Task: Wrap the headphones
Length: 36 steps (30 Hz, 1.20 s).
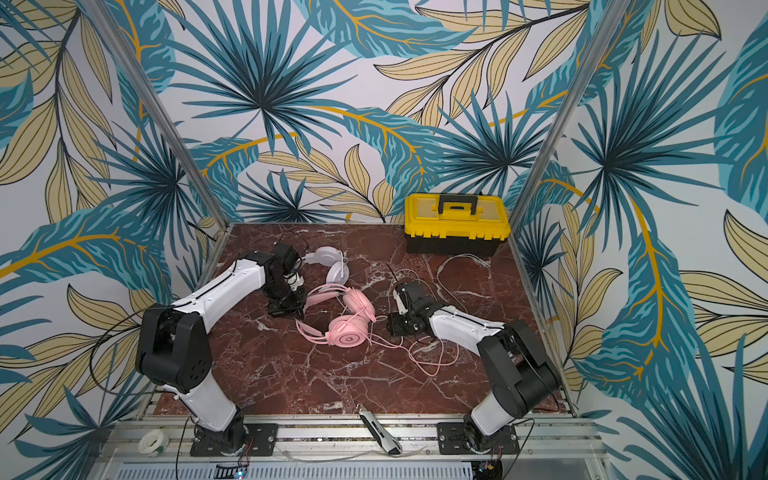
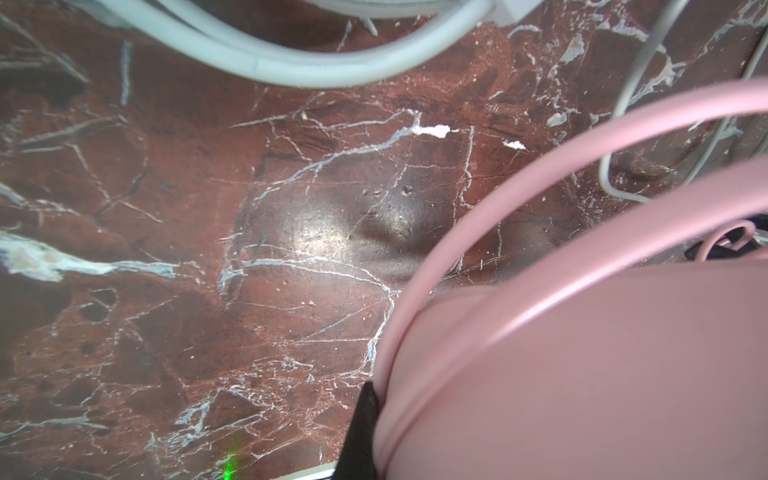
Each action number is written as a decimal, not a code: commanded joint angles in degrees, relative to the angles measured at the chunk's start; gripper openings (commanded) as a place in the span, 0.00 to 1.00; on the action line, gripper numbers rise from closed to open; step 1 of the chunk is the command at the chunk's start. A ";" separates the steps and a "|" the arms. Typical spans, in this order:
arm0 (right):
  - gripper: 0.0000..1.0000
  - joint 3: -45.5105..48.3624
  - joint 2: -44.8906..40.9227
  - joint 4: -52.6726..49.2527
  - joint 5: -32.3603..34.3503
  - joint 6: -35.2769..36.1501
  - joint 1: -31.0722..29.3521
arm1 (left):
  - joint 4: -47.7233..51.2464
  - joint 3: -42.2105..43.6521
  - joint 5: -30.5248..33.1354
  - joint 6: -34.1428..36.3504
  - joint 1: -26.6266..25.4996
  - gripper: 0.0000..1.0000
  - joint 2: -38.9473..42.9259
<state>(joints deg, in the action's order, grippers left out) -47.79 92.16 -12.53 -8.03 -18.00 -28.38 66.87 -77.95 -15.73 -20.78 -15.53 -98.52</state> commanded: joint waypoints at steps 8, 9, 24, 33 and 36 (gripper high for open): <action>0.00 6.45 -11.79 7.15 -5.91 4.19 0.08 | 0.13 -0.78 -2.82 0.49 0.82 0.00 2.24; 0.00 6.85 -13.99 6.66 -6.42 5.50 0.07 | 0.15 -0.87 -2.74 0.48 0.81 0.00 2.02; 0.00 -8.62 -29.99 -23.60 -22.62 28.16 -0.01 | 0.17 -2.10 0.34 0.36 0.69 0.00 -0.96; 0.00 -26.58 -20.76 -29.29 -20.55 39.35 0.67 | 0.23 -2.39 1.36 1.96 -0.38 0.00 -2.11; 0.00 -33.73 -16.20 -32.57 -19.56 41.27 1.62 | 0.27 -2.22 2.07 2.67 -0.63 0.00 -2.03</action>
<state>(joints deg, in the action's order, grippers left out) -77.30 73.32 -39.88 -28.27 18.61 -27.62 66.94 -77.95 -12.32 -19.75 -15.73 -100.53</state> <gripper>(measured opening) 0.061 0.082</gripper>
